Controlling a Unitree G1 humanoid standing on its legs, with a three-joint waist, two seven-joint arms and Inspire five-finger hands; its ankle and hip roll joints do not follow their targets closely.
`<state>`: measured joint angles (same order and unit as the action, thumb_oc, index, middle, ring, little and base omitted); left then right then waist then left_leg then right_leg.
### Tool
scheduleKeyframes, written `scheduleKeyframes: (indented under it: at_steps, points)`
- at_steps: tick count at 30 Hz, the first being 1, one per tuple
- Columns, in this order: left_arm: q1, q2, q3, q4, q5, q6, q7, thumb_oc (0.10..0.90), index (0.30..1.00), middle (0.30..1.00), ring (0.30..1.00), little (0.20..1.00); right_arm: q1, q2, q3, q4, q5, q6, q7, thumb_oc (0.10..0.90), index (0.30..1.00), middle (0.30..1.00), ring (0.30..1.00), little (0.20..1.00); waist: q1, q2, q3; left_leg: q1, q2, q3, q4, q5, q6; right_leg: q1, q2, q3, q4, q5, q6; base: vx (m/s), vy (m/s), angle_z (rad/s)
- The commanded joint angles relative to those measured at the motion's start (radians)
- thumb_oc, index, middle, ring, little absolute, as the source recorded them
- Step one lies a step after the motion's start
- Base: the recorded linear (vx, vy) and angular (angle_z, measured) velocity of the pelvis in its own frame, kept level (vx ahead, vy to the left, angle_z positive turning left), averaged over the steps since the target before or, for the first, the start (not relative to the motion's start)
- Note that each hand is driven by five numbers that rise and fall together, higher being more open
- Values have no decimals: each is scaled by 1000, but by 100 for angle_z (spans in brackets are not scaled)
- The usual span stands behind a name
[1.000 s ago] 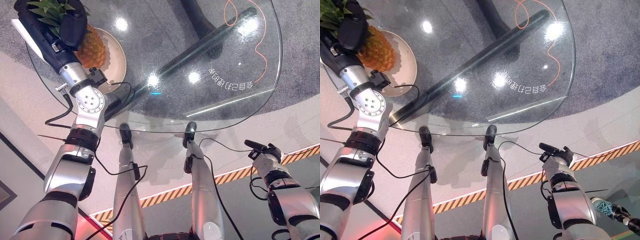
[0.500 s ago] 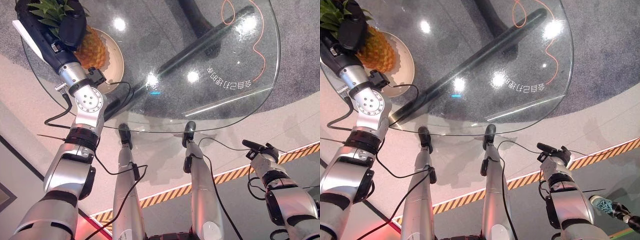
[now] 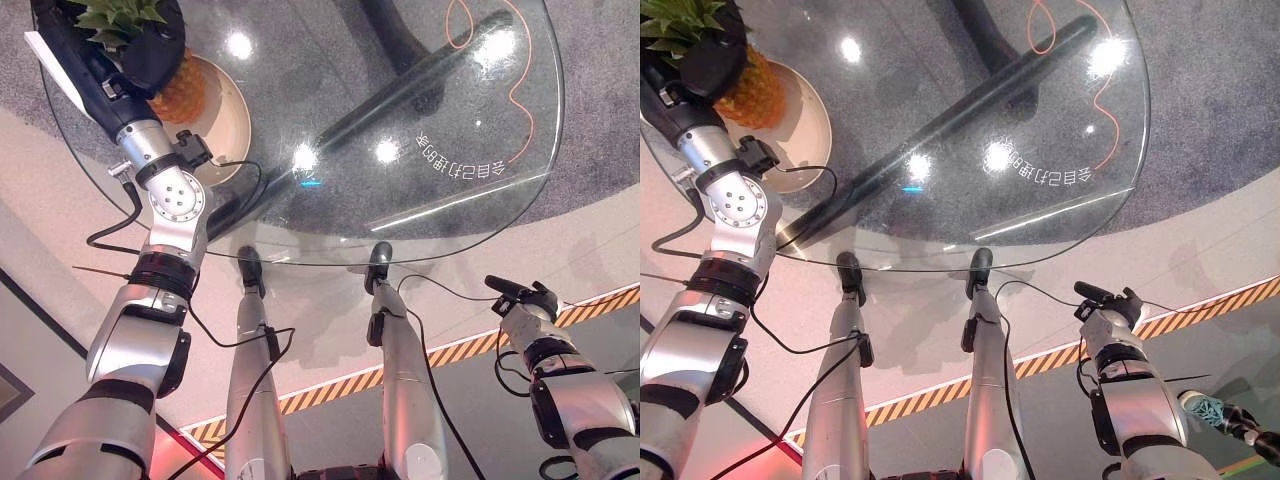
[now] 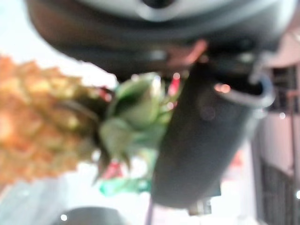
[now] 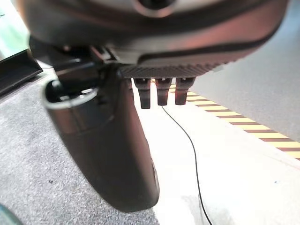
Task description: Pick up the fruit to the plate
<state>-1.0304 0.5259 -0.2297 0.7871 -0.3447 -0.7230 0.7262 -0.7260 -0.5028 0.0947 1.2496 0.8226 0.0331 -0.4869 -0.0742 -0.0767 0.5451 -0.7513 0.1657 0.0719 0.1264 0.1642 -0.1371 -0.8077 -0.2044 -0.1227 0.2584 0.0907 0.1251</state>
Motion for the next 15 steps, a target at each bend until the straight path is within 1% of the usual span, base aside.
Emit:
scheduleKeyframes:
  at_steps: [1,12,15]
  points:
    - [-142,66,5,-2,-11,-106,-7,751,858,858,858,851,28,-46,17,58,-30,-16,-79,800,900,900,900,900,19,-22,-25,-17,-18,19,107,-148,0,47,32,-32,-62,-18,18,0,0,0]
    - [-110,66,20,-27,-15,-125,-23,723,834,834,834,823,35,-48,11,58,-27,-24,-80,800,900,900,900,900,29,-22,-25,-19,-20,13,110,-152,2,48,30,-38,-61,-19,19,0,0,0]
    - [-96,61,26,-50,2,-124,-17,720,832,832,832,820,36,-45,8,56,-22,-24,-85,800,900,900,900,900,34,-21,-25,-21,-22,12,110,-154,4,47,28,-41,-63,-17,20,0,0,0]
